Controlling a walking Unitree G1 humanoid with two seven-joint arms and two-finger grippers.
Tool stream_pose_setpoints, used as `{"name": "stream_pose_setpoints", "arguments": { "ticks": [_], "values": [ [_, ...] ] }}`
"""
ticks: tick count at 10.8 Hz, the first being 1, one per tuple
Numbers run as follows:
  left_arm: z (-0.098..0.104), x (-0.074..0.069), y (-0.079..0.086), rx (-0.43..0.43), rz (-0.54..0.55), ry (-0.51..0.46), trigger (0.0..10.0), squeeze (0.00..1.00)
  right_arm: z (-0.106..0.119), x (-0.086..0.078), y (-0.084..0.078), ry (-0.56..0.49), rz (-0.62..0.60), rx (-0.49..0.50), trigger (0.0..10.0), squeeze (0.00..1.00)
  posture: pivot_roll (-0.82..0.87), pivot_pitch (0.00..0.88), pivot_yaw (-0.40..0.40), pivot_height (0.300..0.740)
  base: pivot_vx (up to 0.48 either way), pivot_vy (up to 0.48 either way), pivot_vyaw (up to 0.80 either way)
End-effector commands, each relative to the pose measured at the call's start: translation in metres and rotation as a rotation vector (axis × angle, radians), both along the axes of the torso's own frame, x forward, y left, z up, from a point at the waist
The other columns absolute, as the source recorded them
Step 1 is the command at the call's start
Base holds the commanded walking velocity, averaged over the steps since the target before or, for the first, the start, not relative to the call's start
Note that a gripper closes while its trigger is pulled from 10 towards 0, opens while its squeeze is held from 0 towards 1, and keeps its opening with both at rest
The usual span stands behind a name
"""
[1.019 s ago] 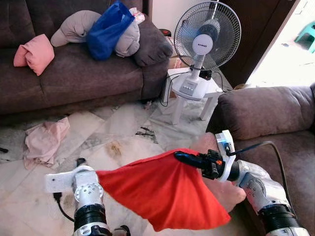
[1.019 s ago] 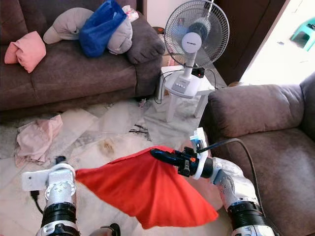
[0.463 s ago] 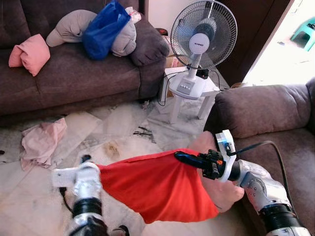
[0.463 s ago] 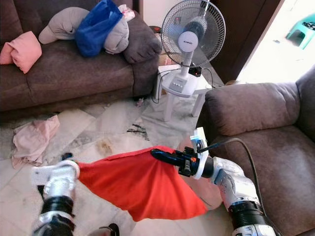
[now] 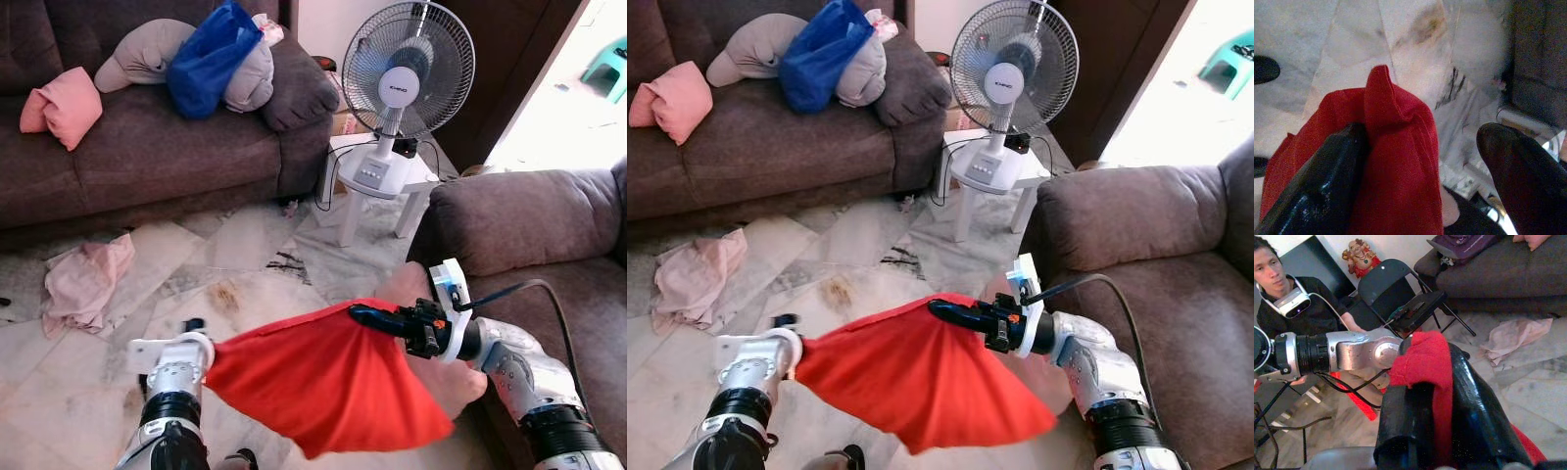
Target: Move the pillow to the sofa from floor
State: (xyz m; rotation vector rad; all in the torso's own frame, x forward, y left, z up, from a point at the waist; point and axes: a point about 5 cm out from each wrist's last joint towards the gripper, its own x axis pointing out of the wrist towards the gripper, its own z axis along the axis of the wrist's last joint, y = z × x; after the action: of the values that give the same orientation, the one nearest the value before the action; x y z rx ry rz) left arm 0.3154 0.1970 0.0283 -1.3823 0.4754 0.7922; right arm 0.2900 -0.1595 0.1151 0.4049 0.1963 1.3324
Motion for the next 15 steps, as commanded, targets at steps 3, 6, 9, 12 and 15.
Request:
{"name": "stream_pose_setpoints", "arguments": {
  "ticks": [3,6,9,12,15],
  "values": [
    [-0.013,-0.005,-0.011,-0.042,-0.059,0.06,0.0,0.0,0.024,0.005,0.002,-0.11,0.037,0.04,10.0,0.0,0.07,0.13,-0.096,0.74,0.0,0.0,0.0],
    [-0.014,-0.005,-0.012,-0.049,-0.067,0.068,0.0,0.0,0.024,0.005,0.002,-0.109,0.038,0.035,10.0,0.0,0.07,0.13,-0.094,0.74,0.0,0.0,0.0],
    [-0.017,-0.006,-0.014,-0.071,-0.064,0.069,0.0,0.0,0.024,0.005,0.002,-0.11,0.044,0.025,10.0,0.0,0.06,0.129,-0.093,0.74,0.0,0.0,0.0],
    [-0.017,-0.006,-0.016,-0.073,-0.073,0.062,0.0,0.0,0.025,0.005,0.0,-0.111,0.042,0.019,10.0,0.0,0.06,0.128,-0.094,0.74,0.0,0.0,0.0],
    [-0.02,-0.009,-0.011,-0.042,-0.069,0.066,0.0,0.0,0.024,0.005,0.0,-0.112,0.045,0.018,10.0,0.0,0.06,0.125,-0.095,0.74,0.0,0.0,0.0]
  ]
}}
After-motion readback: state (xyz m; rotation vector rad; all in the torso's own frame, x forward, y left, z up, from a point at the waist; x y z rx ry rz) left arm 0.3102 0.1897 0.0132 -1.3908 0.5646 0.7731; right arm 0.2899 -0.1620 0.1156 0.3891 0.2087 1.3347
